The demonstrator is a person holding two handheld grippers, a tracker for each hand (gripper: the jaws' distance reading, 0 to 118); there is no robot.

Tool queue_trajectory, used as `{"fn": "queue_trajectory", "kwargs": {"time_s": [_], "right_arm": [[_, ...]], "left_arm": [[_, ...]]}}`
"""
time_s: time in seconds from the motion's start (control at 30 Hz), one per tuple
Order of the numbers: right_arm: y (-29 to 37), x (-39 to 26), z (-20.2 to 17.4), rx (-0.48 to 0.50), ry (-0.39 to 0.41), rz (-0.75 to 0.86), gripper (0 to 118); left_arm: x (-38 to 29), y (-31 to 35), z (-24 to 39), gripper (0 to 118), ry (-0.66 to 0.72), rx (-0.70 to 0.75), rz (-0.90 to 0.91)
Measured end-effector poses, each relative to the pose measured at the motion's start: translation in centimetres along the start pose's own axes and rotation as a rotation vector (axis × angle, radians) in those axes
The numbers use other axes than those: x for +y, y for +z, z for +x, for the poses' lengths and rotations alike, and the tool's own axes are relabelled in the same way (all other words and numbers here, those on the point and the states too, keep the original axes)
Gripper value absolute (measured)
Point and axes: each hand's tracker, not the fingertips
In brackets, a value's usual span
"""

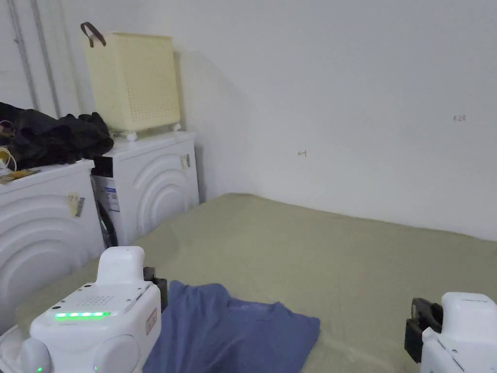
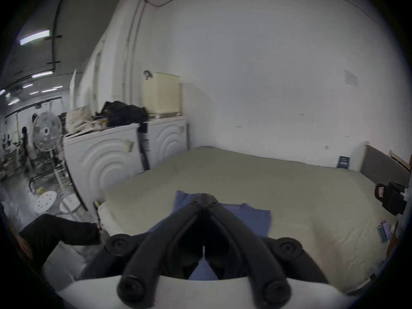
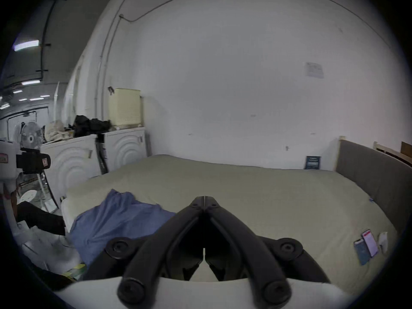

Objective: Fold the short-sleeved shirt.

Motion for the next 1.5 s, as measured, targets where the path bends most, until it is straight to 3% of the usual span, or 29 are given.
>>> {"fn": "queue_trajectory", "kwargs": {"time_s": [0.17, 0.47, 0.83, 0.87, 0.9, 0.93, 0.97, 1.0, 1.13, 1.3, 1.33, 1.4, 1.43, 1.47, 1.5], "right_arm": [[-2.2, -1.0, -1.0, 0.030, -0.005, -0.026, 0], [-5.9, -3.4, -0.8, 0.041, -0.002, -0.089, 0], [-7.5, -9.3, 2.8, -0.021, 0.015, -0.259, 0], [-7.5, -9.8, 3.1, -0.027, 0.013, -0.269, 0], [-7.5, -10.2, 3.4, -0.038, 0.010, -0.278, 0], [-7.4, -10.6, 3.8, -0.048, 0.004, -0.288, 0], [-7.3, -11.0, 4.1, -0.052, 0.004, -0.297, 0], [-7.2, -11.3, 4.4, -0.059, 0.008, -0.308, 0], [-6.8, -11.9, 5.4, -0.080, 0.000, -0.336, 0], [-5.5, -11.3, 6.4, -0.093, -0.019, -0.336, 0], [-5.0, -11.1, 6.6, -0.098, -0.013, -0.330, 0], [-4.0, -10.6, 7.2, -0.108, -0.011, -0.322, 0], [-3.4, -10.3, 7.6, -0.111, -0.017, -0.317, 0], [-2.8, -9.9, 8.0, -0.116, -0.021, -0.313, 0], [-2.2, -9.6, 8.4, -0.124, -0.022, -0.309, 0]], "left_arm": [[-0.9, -1.9, -1.7, 0, 0.006, 0.031, -0.034], [-3.5, -9.8, 1.7, 0, 0.003, -0.041, -0.171], [-12.0, -26.5, 10.1, 2, -0.094, -0.227, -0.582], [-12.6, -27.5, 10.5, 6, -0.082, -0.230, -0.613], [-13.5, -28.4, 10.9, 25, -0.097, -0.236, -0.672], [-14.1, -29.2, 11.2, 82, -0.104, -0.245, -0.674], [-14.8, -29.6, 11.3, 117, -0.102, -0.221, -0.694], [-15.4, -30.1, 11.6, 118, -0.119, -0.225, -0.714], [-17.6, -31.4, 12.7, 118, -0.213, -0.193, -0.737], [-16.6, -31.2, 12.6, 118, -0.197, -0.207, -0.767], [-16.1, -30.6, 12.7, 113, -0.195, -0.225, -0.748], [-15.2, -29.4, 13.2, 88, -0.230, -0.242, -0.711], [-14.6, -28.8, 13.6, 52, -0.265, -0.228, -0.676], [-14.3, -28.4, 13.8, 5, -0.313, -0.165, -0.650], [-13.9, -28.1, 13.7, 2, -0.323, -0.202, -0.665]]}}
